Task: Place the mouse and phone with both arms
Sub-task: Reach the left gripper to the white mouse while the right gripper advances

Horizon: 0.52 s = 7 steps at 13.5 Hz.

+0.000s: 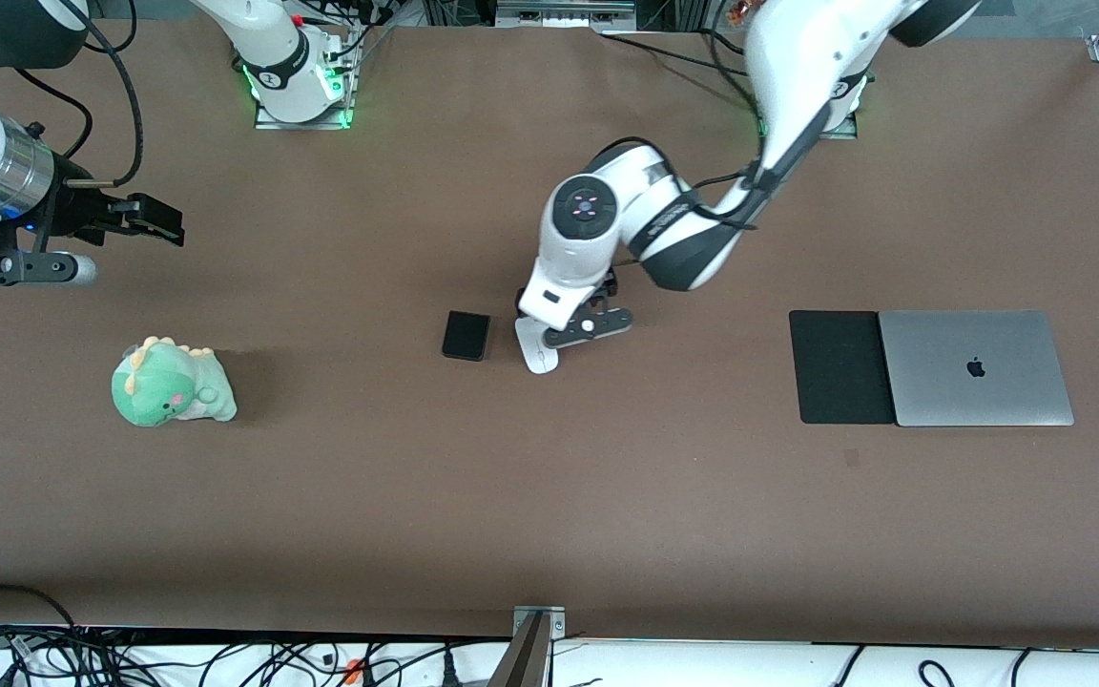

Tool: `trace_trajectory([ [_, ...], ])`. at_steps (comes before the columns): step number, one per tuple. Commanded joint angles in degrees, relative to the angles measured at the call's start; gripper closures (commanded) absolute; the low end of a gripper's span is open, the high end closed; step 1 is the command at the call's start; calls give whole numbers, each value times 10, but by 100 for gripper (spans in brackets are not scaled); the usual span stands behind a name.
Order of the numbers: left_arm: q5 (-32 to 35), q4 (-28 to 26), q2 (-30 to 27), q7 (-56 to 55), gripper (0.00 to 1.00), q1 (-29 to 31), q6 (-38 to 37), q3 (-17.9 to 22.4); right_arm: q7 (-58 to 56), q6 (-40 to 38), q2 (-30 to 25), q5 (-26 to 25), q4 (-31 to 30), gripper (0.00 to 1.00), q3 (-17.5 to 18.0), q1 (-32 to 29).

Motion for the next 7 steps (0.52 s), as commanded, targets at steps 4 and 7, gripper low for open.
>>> trace_trajectory([
  [4,13,93,109,-70,0,-59,71,45,4,6,2,7,-1,0,-1,4],
  [7,13,94,120,-69,0,-58,87,52,31,23,13,8,-2,0,-1,30],
])
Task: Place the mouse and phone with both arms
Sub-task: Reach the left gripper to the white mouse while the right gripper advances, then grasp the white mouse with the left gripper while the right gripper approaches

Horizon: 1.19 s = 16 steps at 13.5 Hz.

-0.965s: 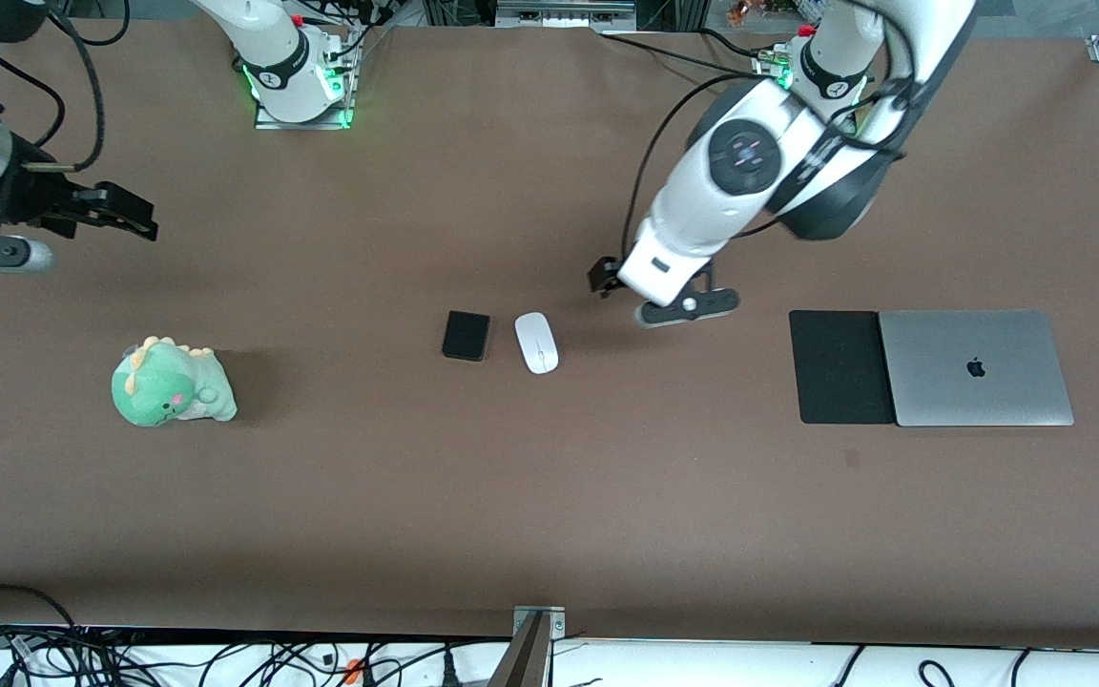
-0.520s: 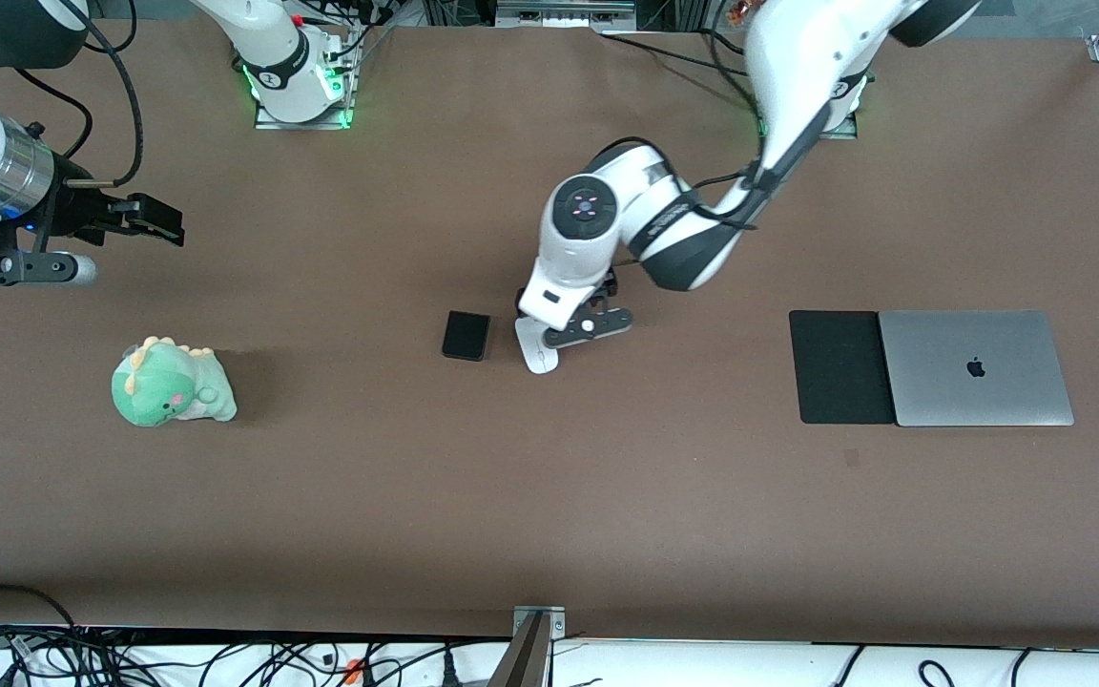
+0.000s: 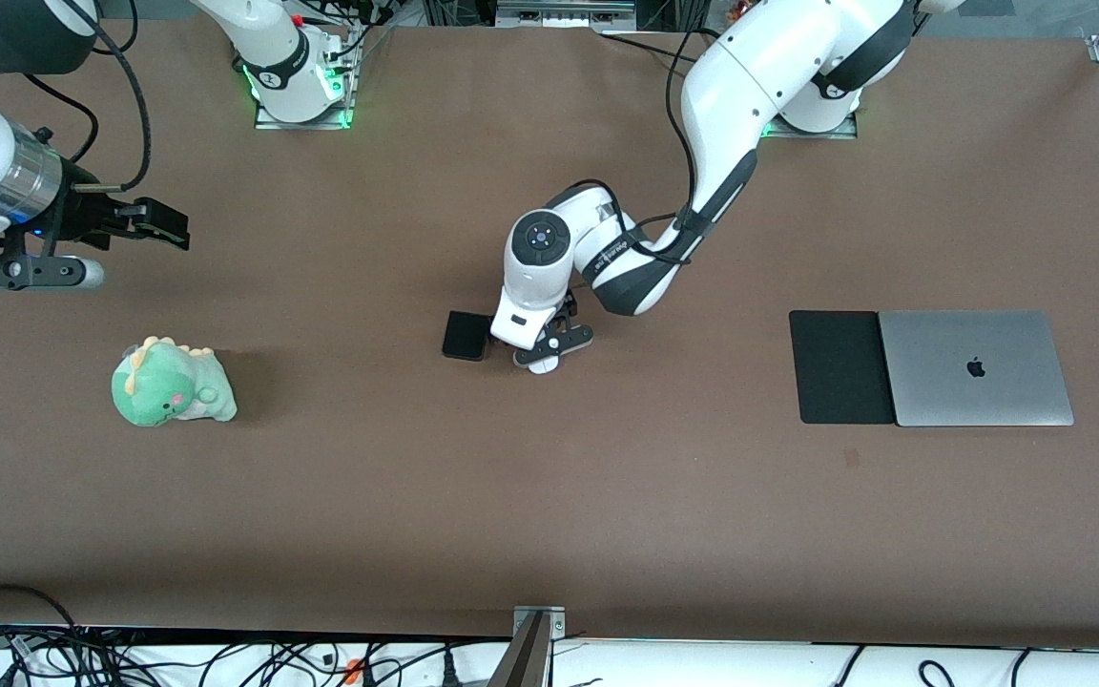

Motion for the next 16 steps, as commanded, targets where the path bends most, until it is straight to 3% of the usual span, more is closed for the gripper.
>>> trace_trajectory([
  [1,13,25,17,-13,0,-3,0,8,27,12,8,6,-2,0,-2,22],
  [7,13,24,35,-8,0,-5,13,8,84,62,51,18,-2,0,-1,72],
  [10,15,24,32,14,39,-3,13,8,89,78,70,19,-2,0,-1,85],
  [11,18,24,31,15,46,-3,13,8,89,82,76,21,-2,0,-2,86],
  [13,15,24,27,27,49,4,12,7,89,84,83,54,-2,0,-2,84],
  [16,14,13,7,94,47,53,7,1,121,100,87,56,-3,0,-2,85],
])
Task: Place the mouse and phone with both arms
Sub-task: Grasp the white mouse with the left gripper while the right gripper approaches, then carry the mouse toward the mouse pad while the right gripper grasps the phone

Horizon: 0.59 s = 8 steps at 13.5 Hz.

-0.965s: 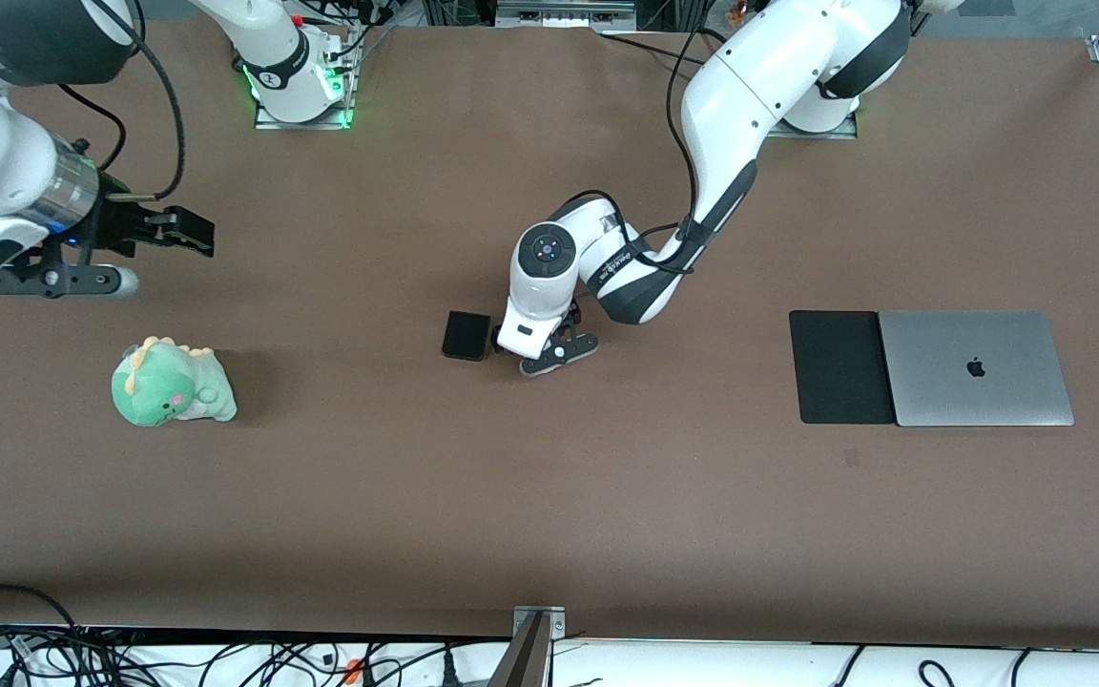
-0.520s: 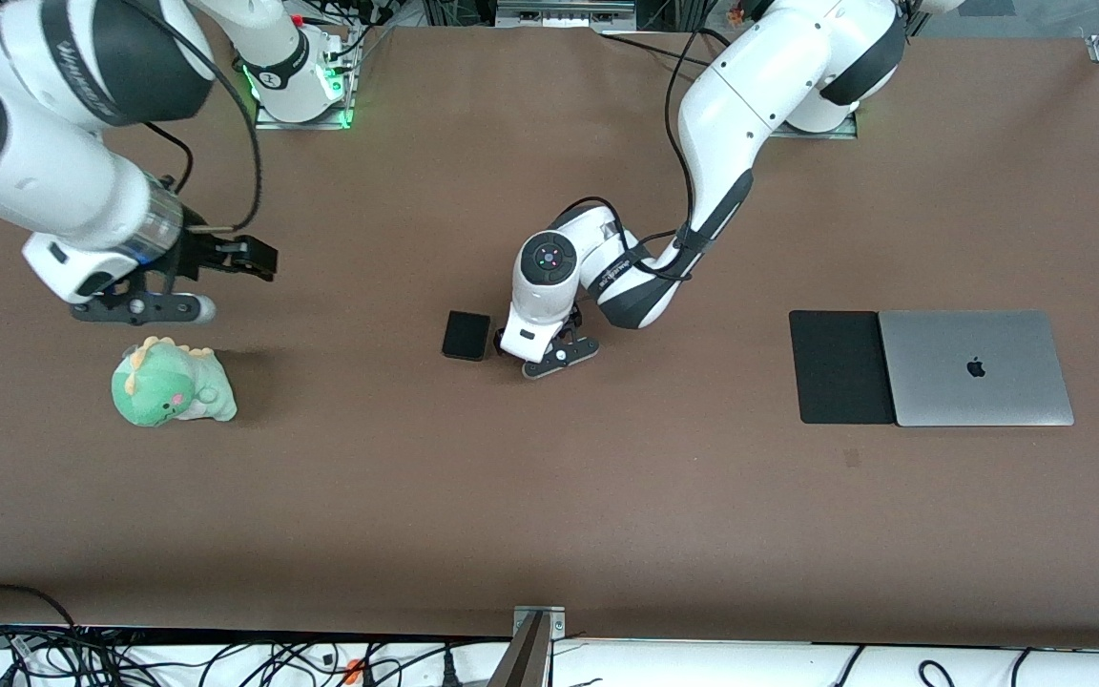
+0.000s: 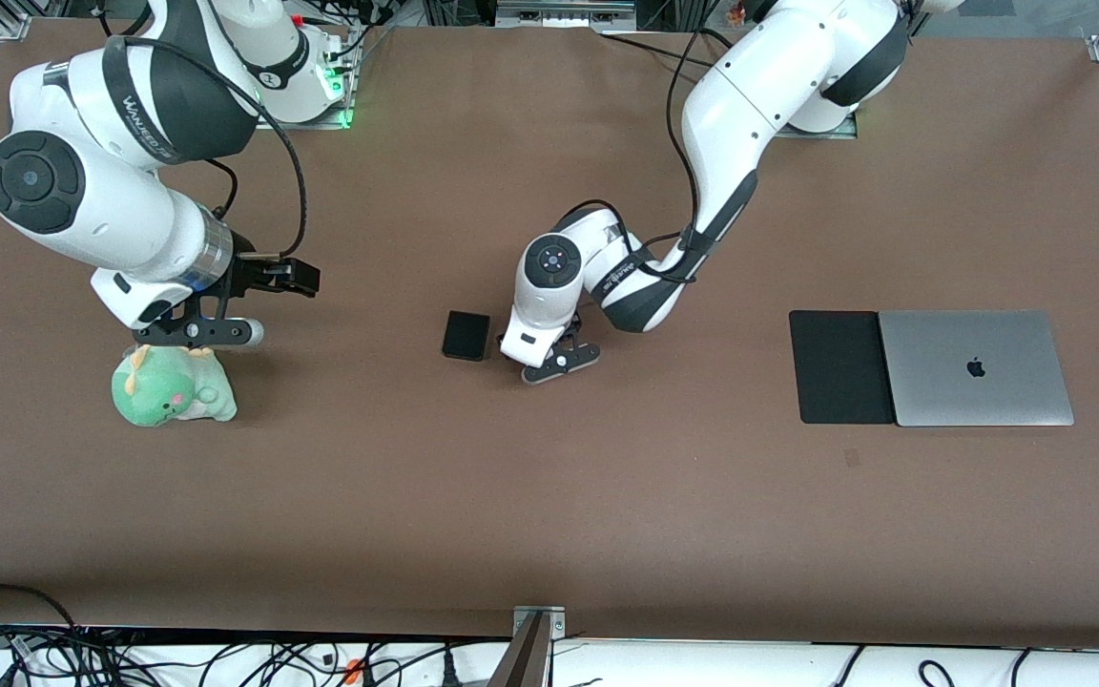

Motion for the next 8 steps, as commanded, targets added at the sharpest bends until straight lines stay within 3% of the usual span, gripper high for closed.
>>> trace_trajectory([
  [1,14,-20,-27,87,47,54,-15,-10,32,16,1,12,-5,0,0,2],
  [4,15,-110,-86,194,47,124,-17,-10,48,82,9,12,-42,0,0,16],
  [8,15,-268,-184,348,45,249,13,-34,150,143,72,11,-44,0,0,63],
])
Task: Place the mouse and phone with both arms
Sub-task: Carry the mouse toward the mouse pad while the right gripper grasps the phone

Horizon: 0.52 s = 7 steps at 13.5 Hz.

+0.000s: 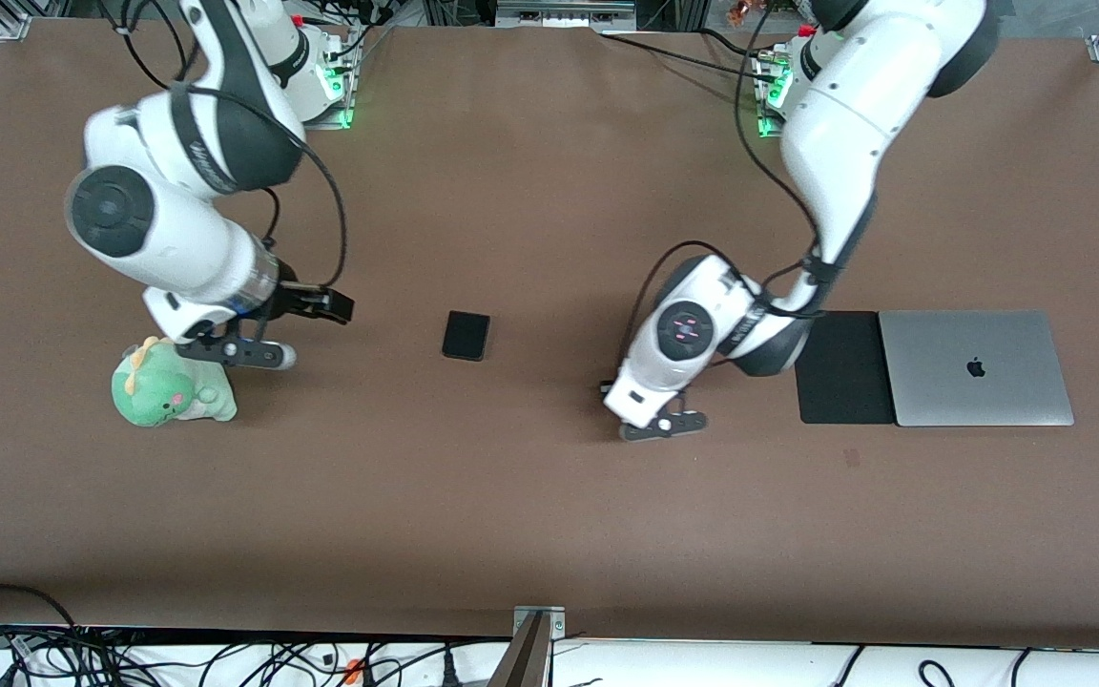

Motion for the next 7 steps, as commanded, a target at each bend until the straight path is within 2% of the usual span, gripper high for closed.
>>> trace_trajectory([
  [1,14,-159,-101,92,44,100,34,-36,78,52,50,8,2,0,-3,37],
  [7,16,-270,-173,286,44,230,22,-43,213,202,156,-3,7,0,-4,115],
])
